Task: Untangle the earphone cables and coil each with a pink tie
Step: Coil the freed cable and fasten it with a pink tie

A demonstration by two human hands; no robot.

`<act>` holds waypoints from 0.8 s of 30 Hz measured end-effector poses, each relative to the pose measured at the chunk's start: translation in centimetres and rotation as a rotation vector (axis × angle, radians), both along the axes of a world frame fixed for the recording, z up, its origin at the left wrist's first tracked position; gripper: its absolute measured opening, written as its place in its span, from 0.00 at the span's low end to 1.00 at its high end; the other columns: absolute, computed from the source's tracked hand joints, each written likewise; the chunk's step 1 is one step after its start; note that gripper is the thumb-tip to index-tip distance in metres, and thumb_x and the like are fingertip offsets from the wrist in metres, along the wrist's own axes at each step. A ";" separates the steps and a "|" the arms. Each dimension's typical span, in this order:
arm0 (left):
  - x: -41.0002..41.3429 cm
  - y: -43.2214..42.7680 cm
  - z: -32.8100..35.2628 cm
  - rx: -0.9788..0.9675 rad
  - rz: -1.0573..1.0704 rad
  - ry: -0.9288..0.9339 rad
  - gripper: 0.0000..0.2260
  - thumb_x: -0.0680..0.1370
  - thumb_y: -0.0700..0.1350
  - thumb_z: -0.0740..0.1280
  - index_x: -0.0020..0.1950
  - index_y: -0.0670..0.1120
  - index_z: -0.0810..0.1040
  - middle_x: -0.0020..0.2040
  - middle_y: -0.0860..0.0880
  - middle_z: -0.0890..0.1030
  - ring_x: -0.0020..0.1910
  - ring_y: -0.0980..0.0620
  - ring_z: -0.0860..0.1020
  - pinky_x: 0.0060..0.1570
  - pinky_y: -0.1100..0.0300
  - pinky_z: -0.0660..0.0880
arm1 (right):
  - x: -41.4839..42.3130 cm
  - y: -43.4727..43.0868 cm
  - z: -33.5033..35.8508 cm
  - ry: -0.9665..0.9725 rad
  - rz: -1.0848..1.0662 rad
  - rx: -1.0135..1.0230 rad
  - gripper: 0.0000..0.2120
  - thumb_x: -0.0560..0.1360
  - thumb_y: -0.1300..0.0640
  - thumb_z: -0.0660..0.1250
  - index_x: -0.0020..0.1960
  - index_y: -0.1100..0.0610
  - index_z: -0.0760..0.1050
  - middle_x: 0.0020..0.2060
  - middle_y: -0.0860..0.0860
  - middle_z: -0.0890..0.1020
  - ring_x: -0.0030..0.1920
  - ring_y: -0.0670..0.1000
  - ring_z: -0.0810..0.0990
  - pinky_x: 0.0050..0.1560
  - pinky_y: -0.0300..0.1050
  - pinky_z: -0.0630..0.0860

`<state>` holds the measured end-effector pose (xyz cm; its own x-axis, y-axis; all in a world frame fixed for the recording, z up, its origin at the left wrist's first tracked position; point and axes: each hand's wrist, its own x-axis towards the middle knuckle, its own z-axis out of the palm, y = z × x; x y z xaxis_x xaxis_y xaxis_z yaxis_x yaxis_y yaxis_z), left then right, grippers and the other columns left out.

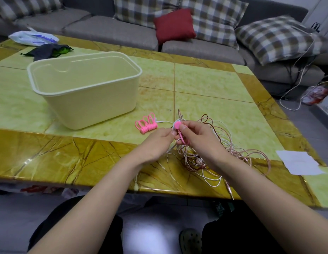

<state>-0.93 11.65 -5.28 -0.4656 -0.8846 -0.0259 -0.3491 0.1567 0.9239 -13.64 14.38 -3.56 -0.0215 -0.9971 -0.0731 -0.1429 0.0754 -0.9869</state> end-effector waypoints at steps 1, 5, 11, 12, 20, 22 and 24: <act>0.0 0.0 0.1 0.018 -0.015 0.001 0.15 0.83 0.41 0.53 0.37 0.48 0.71 0.28 0.56 0.67 0.29 0.61 0.65 0.31 0.63 0.63 | 0.0 0.1 0.0 0.000 -0.005 0.003 0.10 0.79 0.60 0.61 0.51 0.66 0.77 0.37 0.52 0.80 0.34 0.45 0.77 0.41 0.34 0.77; -0.1 0.3 0.0 0.134 -0.026 0.067 0.16 0.83 0.43 0.53 0.37 0.50 0.71 0.26 0.56 0.71 0.25 0.60 0.66 0.28 0.65 0.64 | -0.1 0.3 0.0 -0.023 -0.025 0.010 0.11 0.79 0.61 0.60 0.53 0.68 0.76 0.34 0.52 0.78 0.30 0.43 0.75 0.33 0.35 0.76; -0.4 0.6 0.5 0.191 -0.094 0.107 0.14 0.84 0.43 0.50 0.42 0.46 0.69 0.30 0.50 0.68 0.21 0.63 0.65 0.24 0.71 0.63 | -0.4 -0.1 -0.2 0.012 -0.059 0.010 0.11 0.79 0.59 0.61 0.57 0.64 0.77 0.35 0.52 0.78 0.32 0.43 0.73 0.34 0.31 0.73; -0.4 0.6 0.6 0.193 -0.112 0.092 0.13 0.84 0.44 0.49 0.42 0.46 0.68 0.31 0.51 0.67 0.23 0.62 0.65 0.24 0.72 0.62 | -0.5 -0.1 -0.3 0.020 -0.057 0.005 0.11 0.79 0.59 0.61 0.56 0.64 0.77 0.35 0.52 0.78 0.32 0.42 0.73 0.34 0.31 0.72; -0.6 0.5 -0.7 0.180 -0.277 -0.095 0.10 0.82 0.43 0.56 0.62 0.48 0.70 0.45 0.50 0.72 0.39 0.54 0.66 0.37 0.65 0.65 | -1.2 0.4 -0.7 0.069 -0.031 0.033 0.08 0.79 0.60 0.60 0.50 0.61 0.77 0.32 0.54 0.75 0.27 0.41 0.72 0.32 0.32 0.72; -0.6 0.3 -1.2 0.138 -0.245 -0.178 0.08 0.82 0.43 0.55 0.55 0.47 0.73 0.42 0.53 0.73 0.37 0.58 0.68 0.37 0.64 0.65 | -1.3 0.6 -0.7 0.079 -0.028 0.052 0.09 0.79 0.59 0.61 0.51 0.64 0.77 0.31 0.54 0.75 0.25 0.42 0.72 0.29 0.31 0.71; -0.7 0.2 -1.5 0.130 -0.212 -0.190 0.11 0.83 0.43 0.55 0.45 0.49 0.73 0.37 0.53 0.72 0.35 0.56 0.67 0.37 0.61 0.65 | -1.2 0.8 -0.6 0.063 -0.023 0.062 0.10 0.79 0.59 0.61 0.52 0.66 0.77 0.31 0.55 0.75 0.24 0.42 0.73 0.28 0.31 0.71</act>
